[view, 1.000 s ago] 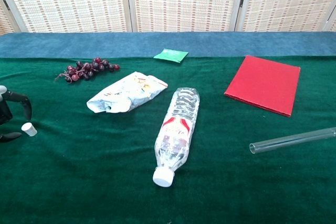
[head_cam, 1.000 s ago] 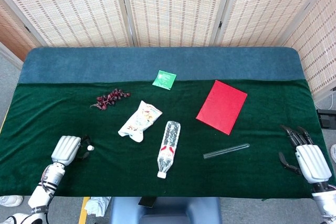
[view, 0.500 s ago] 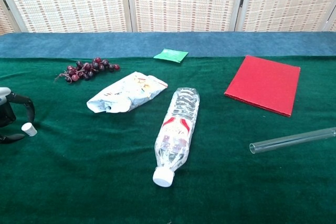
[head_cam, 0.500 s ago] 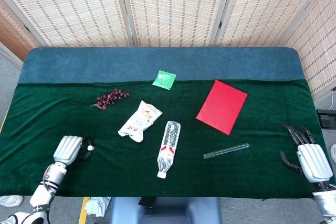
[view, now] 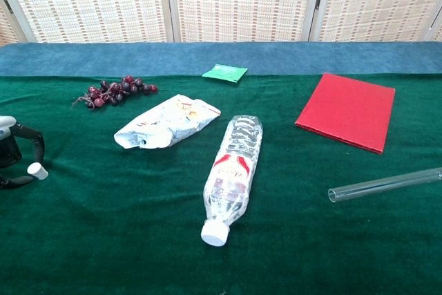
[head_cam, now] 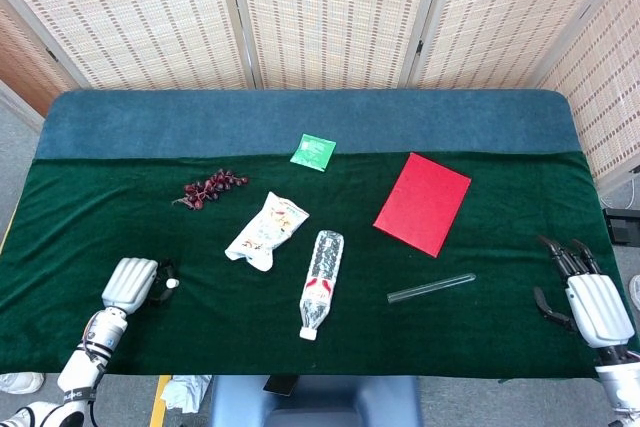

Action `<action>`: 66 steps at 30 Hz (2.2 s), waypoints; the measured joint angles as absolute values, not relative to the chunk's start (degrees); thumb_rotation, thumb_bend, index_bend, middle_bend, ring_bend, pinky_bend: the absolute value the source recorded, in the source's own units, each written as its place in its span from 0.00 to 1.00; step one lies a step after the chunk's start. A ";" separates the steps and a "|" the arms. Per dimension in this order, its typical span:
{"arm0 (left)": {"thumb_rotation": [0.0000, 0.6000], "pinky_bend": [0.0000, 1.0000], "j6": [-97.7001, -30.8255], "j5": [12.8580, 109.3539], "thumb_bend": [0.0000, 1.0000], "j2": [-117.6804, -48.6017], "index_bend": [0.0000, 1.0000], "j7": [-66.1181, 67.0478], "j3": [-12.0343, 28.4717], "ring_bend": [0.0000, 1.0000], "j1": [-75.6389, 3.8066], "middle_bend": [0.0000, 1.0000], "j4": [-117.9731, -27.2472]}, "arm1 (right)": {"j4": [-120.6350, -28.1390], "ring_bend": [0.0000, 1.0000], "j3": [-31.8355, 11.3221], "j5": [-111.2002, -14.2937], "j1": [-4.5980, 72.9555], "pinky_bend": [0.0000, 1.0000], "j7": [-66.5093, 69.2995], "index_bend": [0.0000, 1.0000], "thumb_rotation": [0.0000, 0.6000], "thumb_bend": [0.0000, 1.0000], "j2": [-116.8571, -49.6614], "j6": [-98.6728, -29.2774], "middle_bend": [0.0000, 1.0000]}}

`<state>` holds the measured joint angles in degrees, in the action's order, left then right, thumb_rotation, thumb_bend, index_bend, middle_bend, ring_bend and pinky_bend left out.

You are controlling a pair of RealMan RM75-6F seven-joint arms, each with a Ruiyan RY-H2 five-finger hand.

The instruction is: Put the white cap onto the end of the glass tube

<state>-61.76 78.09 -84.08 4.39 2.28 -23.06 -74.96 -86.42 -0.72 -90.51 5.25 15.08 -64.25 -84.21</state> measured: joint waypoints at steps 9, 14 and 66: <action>1.00 0.80 -61.74 78.18 0.51 -83.89 0.56 4.24 2.24 0.91 -23.19 1.00 -74.94 | -86.40 0.18 -0.74 -90.45 5.24 0.06 15.00 0.02 0.99 0.53 -64.32 -84.17 0.16; 1.00 0.80 -61.91 78.14 0.51 -83.69 0.57 3.56 2.23 0.91 -23.06 1.00 -75.23 | -86.48 0.18 -0.74 -90.46 5.33 0.06 14.71 0.02 0.99 0.53 -64.23 -84.01 0.16; 1.00 0.80 -69.31 79.19 0.51 -76.35 0.58 -2.29 2.93 0.91 -18.43 1.00 -85.35 | -80.85 1.00 -0.72 -86.18 23.09 1.00 -3.17 0.41 1.00 0.37 -80.09 -57.12 0.94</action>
